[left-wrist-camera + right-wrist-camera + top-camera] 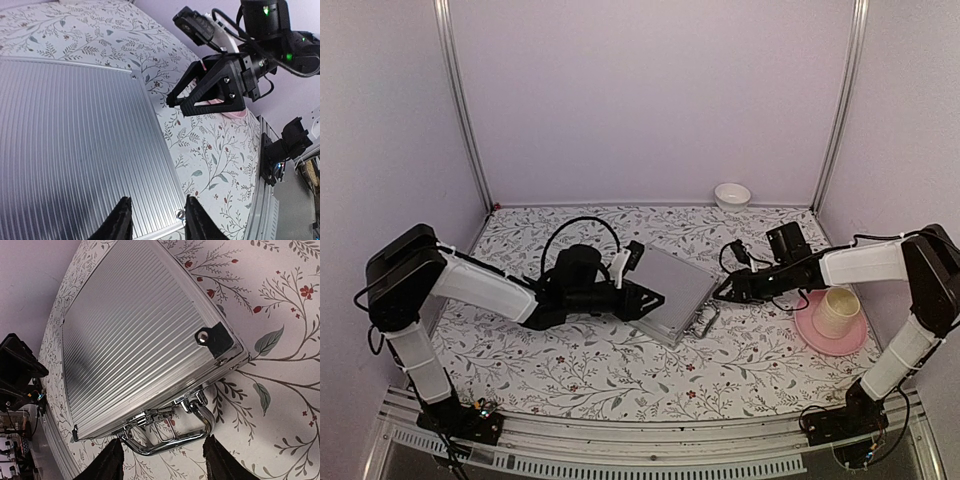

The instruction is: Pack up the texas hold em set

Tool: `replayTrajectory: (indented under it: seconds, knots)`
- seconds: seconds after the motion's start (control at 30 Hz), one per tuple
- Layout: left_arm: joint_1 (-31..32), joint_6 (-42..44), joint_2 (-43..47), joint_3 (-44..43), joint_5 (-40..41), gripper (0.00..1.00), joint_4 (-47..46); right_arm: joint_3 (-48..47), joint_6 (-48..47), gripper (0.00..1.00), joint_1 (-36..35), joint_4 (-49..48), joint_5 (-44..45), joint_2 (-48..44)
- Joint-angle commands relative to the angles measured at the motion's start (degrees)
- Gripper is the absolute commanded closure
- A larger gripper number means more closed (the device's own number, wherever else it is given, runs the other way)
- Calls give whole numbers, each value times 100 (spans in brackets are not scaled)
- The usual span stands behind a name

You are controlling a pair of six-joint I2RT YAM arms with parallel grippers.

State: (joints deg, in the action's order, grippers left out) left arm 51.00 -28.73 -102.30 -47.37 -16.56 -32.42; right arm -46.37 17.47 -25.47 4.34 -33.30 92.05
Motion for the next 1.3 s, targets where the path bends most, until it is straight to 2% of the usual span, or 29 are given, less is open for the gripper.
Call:
replayTrajectory:
  seconds: [0.0,0.3,0.4,0.63,1.27]
  knots:
    - [50,92,256,167,218,62,-108,78,-205,43,50,-707,-352,261]
    - [39,106,636,561,537,62,-122,121,-280,43,239,-1195,-467,791]
    - [34,130,709,627,612,62,-119,163,-258,46,294,-1302,-526,852]
    - [40,175,690,607,615,64,-119,206,-227,61,306,-1500,-714,1083]
    - [39,179,680,633,663,65,-141,290,-354,71,153,-1620,-1134,1263]
